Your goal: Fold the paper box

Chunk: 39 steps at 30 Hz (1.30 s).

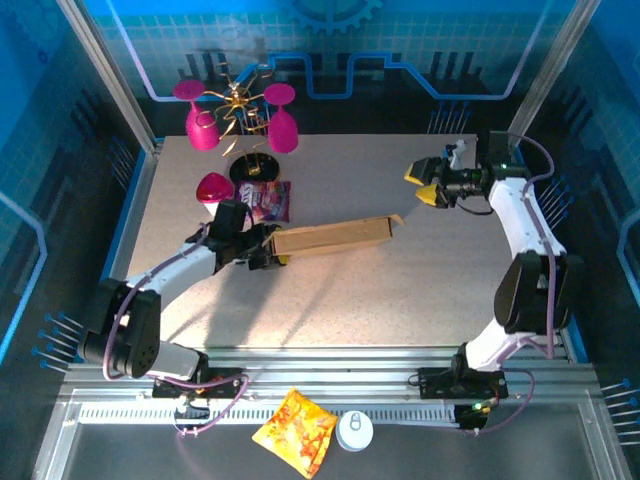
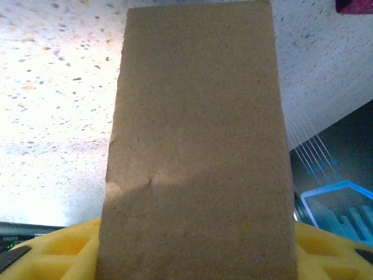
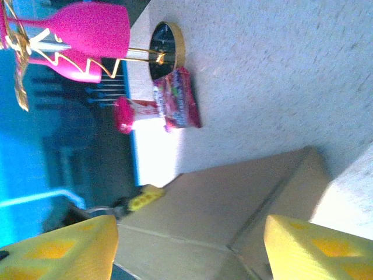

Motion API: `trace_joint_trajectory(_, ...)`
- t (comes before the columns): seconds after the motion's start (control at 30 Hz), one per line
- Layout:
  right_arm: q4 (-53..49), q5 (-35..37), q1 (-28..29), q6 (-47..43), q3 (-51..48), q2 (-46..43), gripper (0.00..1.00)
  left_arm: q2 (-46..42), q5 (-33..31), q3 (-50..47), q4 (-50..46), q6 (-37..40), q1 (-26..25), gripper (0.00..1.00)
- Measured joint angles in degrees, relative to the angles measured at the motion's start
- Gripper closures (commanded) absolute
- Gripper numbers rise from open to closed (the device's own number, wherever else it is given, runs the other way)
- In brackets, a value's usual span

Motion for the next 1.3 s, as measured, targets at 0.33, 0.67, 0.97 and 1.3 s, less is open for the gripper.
trace_joint_trajectory(0.33, 26.51, 9.46, 5.62, -17.05, -18.91, -11.23, 0.29, 0.68, 1.03, 4.61, -9.55, -0.02, 3.87, 0.92)
trace_joint_trajectory(0.67, 46.36, 11.87, 9.49, -39.39, -32.7, -16.31, 0.39, 8.85, 7.58, 8.09, -10.75, -0.02, 9.14, 0.91)
trace_joint_trajectory(0.97, 35.12, 12.48, 12.85, -49.68, -18.49, -8.55, 0.57, 11.19, 8.76, 10.16, -11.91, -0.02, 10.91, 0.89)
trace_joint_trajectory(1.3, 26.03, 14.56, 16.65, -55.54, -13.46, -4.04, 0.74, 12.81, 8.87, 11.52, -11.82, -0.02, 11.13, 0.89)
